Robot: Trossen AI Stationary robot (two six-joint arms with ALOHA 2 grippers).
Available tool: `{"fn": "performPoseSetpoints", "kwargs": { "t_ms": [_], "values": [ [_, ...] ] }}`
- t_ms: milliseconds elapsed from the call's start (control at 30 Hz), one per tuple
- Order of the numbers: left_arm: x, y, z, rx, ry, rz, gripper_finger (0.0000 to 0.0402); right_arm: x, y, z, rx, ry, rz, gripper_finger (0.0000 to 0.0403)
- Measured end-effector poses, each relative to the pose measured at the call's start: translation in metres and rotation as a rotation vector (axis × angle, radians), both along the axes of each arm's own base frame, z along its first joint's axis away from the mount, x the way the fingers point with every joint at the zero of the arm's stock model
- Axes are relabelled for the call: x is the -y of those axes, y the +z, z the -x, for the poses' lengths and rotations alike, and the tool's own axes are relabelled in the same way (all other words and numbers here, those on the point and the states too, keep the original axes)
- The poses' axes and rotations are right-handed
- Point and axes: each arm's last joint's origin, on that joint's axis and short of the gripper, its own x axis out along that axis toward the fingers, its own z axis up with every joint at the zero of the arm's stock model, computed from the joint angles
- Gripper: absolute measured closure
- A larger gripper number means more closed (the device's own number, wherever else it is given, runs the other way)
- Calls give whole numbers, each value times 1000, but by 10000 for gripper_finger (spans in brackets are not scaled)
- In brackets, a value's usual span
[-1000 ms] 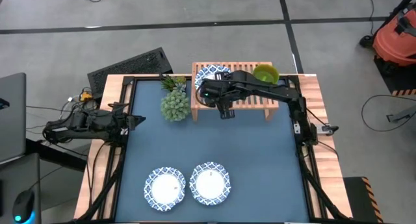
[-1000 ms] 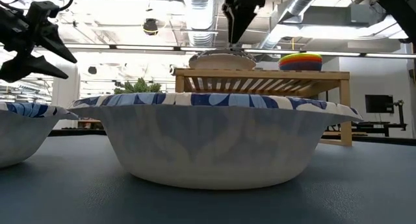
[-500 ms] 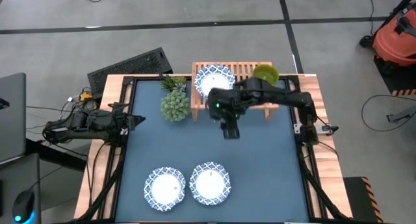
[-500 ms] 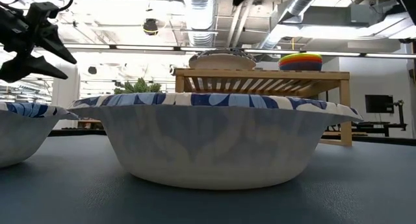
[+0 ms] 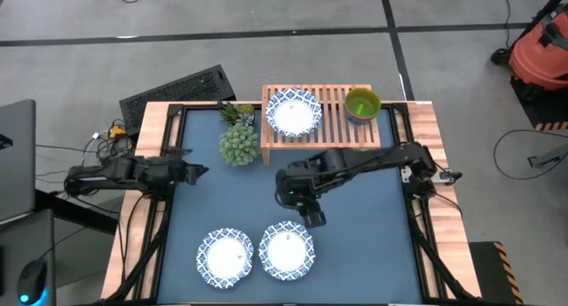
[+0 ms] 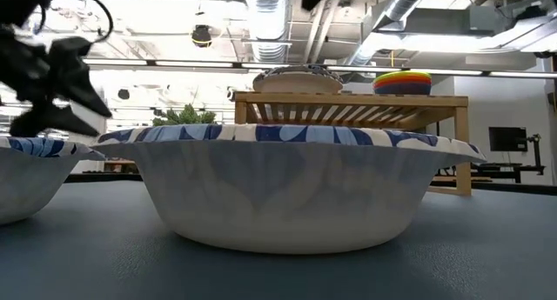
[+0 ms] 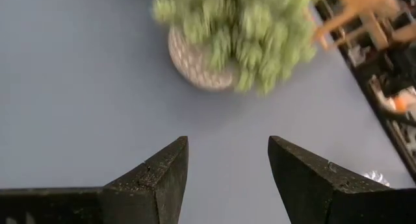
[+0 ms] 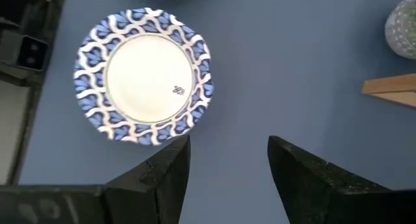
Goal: Place and stack bowls onto a shelf
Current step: Stack the white bowl on top of the white bowl on the shelf
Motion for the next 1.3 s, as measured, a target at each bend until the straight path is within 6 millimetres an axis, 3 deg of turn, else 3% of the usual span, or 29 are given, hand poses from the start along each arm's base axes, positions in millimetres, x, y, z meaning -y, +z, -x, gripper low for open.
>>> {"fn": "performPoseSetpoints", "kwargs": {
  "t_ms": [67, 233, 433, 567, 733, 933, 1100, 1300],
  "values": [
    [2, -13, -7, 7, -42, 16, 205, 2, -12, -4, -8, -5, -4, 172],
    [4, -9, -9, 4, -110, -55, 205, 2, -35, -11, -24, -6, -58, 172],
    [9, 3, -17, 140, -199, -163, 205, -2, -58, -18, 1, 14, -105, 172],
    [13, 0, -22, 181, -255, -172, 205, -2, -73, -21, 16, 23, -133, 172],
    [15, 3, -21, 187, -217, -257, 205, 2, -90, -23, 21, 4, -138, 172],
    [14, 17, -22, 207, -122, -516, 205, 4, -97, -23, -2, -31, -193, 172],
    [16, 30, -23, 306, -182, -614, 205, 4, -96, -25, 21, -29, -205, 172],
    [19, 23, -24, 335, -227, -419, 205, 6, -94, -29, 57, -47, -218, 172]
  ]
}}
